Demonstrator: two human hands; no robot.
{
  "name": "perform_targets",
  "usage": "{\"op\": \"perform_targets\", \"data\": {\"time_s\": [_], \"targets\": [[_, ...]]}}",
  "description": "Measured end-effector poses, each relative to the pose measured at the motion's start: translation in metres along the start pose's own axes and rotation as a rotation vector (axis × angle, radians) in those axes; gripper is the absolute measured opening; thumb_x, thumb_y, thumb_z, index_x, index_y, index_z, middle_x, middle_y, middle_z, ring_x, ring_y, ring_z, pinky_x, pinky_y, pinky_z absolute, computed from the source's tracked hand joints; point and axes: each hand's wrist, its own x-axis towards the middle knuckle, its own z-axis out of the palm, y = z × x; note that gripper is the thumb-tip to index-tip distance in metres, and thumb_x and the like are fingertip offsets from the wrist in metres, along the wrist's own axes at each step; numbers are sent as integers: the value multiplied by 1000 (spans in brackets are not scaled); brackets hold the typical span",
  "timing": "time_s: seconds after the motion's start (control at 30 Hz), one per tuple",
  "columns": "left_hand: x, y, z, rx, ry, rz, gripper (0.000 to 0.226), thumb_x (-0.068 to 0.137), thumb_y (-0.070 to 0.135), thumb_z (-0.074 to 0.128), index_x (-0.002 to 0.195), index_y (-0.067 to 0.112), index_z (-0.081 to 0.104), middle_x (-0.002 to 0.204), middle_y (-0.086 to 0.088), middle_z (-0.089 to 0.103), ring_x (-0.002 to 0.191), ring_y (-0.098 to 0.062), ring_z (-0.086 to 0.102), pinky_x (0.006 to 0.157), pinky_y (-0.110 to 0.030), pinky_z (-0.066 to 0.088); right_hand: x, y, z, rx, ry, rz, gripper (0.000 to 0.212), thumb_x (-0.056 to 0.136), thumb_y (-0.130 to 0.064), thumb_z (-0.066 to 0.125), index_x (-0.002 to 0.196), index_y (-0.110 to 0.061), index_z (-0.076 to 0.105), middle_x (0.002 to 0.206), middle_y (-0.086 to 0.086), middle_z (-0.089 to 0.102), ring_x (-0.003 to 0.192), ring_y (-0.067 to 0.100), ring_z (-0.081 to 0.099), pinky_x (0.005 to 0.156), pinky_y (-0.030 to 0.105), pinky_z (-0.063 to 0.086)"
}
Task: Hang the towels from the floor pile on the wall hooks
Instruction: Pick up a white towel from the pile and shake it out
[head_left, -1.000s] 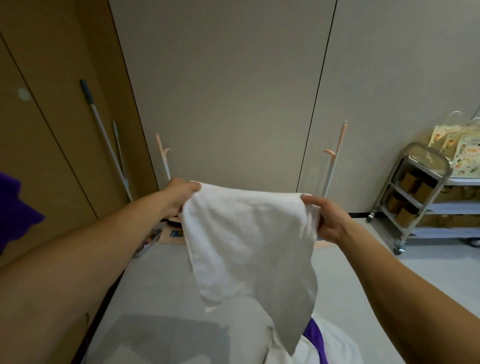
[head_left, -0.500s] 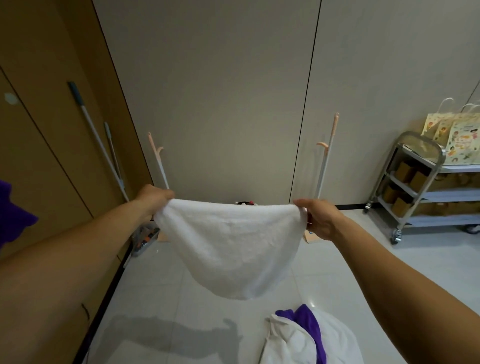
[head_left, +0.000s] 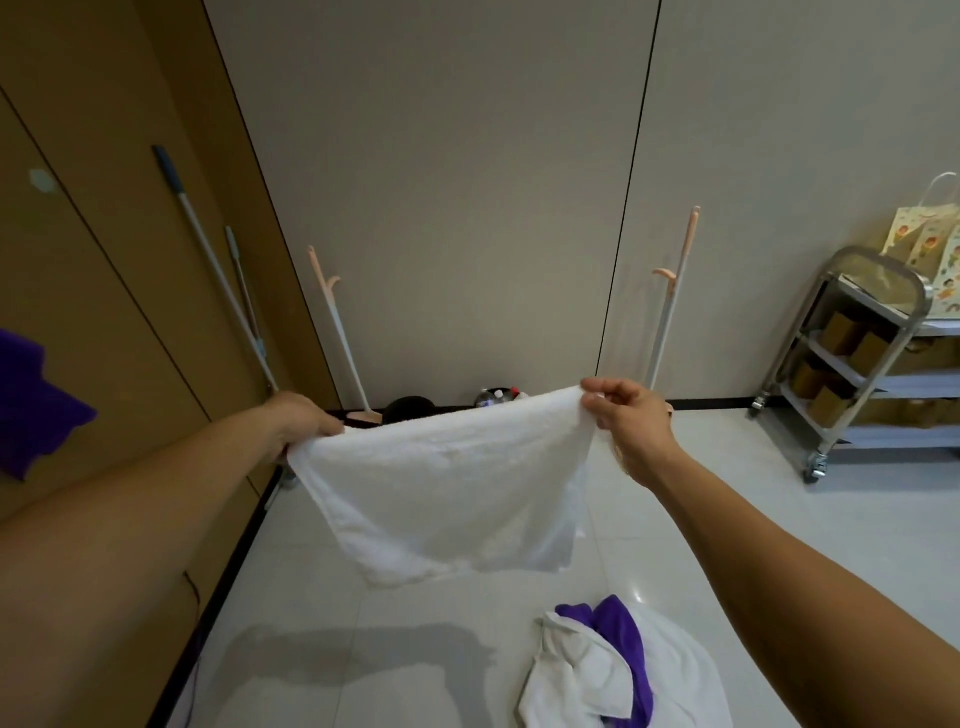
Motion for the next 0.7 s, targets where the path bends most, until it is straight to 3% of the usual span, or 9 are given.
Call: {"op": "perform_targets", "data": {"time_s": [0.1,0.2,0.33,0.4,0.5,0.57,0.63,0.7], "targets": [[-4,-9,0,86,13,-29,30,75,11,78,100,0,66,98,-19,65,83,-32,64,62,-37,57,1,4,7,-13,-59,1,15,87,-5,67,95,-17,70,87,-2,66,72,9,58,68,20,49],[-6,-20,-4,57,55,-39,22,77,8,75,95,1,65,92,-16,62,72,-25,58,49,-28,45,6,12,21,-26,-108,7,15,86,-3,68,93,-16,71,80,-3,65,61,4,55,58,18,45],[-5,-36,-15,-151,93,-53,17,84,19,70,91,6,61,85,-12,60,72,-25,57,58,-33,49,17,26,38,-57,-145,59,12,93,-10,60,97,-20,65,90,0,65,76,16,60,59,28,51],[-5,-45,-23,-331,41,-90,15,87,23,67,93,10,61,88,-14,63,76,-29,60,74,-39,53,23,32,47,-109,-150,102,8,95,-14,56,98,-19,62,92,4,63,78,22,59,56,31,53],[1,-57,-41,-503,-66,-35,8,92,17,58,92,10,61,95,-12,59,85,-28,57,84,-42,47,37,28,65,-175,-144,158,16,95,-13,56,107,-6,62,86,10,59,72,23,56,53,30,49],[8,-58,-55,-710,-27,56,4,94,9,54,95,10,58,99,-9,55,89,-23,54,85,-39,45,47,9,79,-17,-160,157,22,92,-12,62,112,-2,63,78,7,57,62,16,54,50,27,45],[12,-56,-69,-983,59,149,19,94,4,52,112,10,53,103,-9,56,94,-21,56,92,-38,45,54,-7,94,196,-228,176,26,88,-17,68,113,-14,63,81,3,60,60,13,57,51,26,46],[14,-59,-79,-1072,32,197,28,94,0,50,121,7,51,108,-11,58,99,-22,57,97,-37,44,51,-8,110,103,-322,197,26,88,-22,69,113,-22,62,94,7,65,75,20,62,58,31,51]]}}
